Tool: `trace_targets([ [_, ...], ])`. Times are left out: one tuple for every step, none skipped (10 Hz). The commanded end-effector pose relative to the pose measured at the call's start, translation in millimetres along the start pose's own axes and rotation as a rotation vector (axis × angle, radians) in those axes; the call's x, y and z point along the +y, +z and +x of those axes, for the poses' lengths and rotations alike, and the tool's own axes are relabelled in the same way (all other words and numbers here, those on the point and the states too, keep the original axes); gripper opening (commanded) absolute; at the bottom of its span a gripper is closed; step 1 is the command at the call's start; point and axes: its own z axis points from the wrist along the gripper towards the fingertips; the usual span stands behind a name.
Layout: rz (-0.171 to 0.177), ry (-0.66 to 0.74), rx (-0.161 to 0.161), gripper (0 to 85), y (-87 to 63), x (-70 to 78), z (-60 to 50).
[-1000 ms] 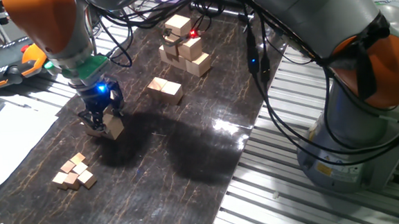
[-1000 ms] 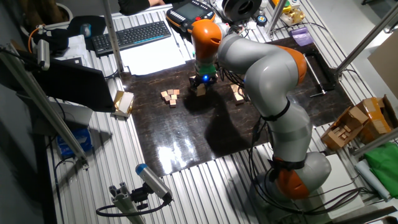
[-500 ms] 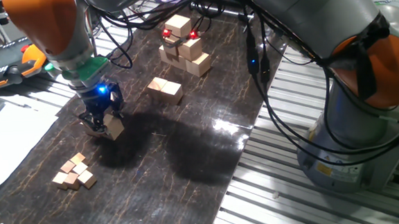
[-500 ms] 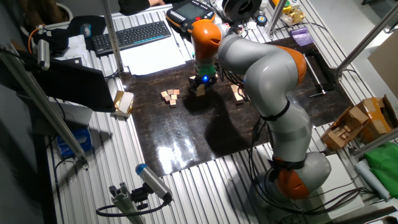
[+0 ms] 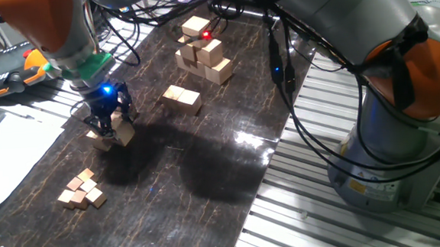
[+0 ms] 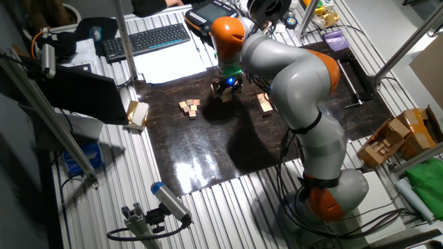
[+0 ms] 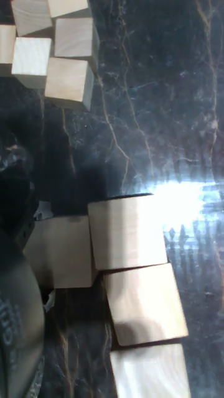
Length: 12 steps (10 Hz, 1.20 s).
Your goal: Stack the blocks into a pyramid shape
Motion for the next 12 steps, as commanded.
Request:
trace_targets([
  [0.017, -0.002, -0.004, 48.0, -6.3, -12.3, 0.4],
  [0.022, -0.01, -0.004, 47.3, -13.4, -29.5, 0.0],
  [0.022, -0.014, -0.007, 46.7, -19.6, -47.8, -0.5],
  [0.027, -0.024, -0.007, 46.0, -24.2, -67.1, -2.2],
  [0.028, -0.035, -0.015, 45.0, -25.9, -85.5, -3.1],
  [0.025, -0.037, -0.021, 44.3, -24.9, -101.0, -2.7],
  [0.04, -0.028, -0.035, 44.3, -22.3, -112.1, -0.4],
  [0.041, -0.01, -0.04, 44.3, -19.4, -123.0, 2.9],
  [0.037, 0.001, -0.043, 44.7, -17.9, -130.1, 4.6],
  [0.033, 0.016, -0.042, 44.7, -17.5, -136.2, 5.4],
  [0.031, 0.019, -0.042, 44.3, -17.5, -141.2, 5.5],
  [0.037, 0.018, -0.045, 44.3, -16.5, -143.9, 5.8],
])
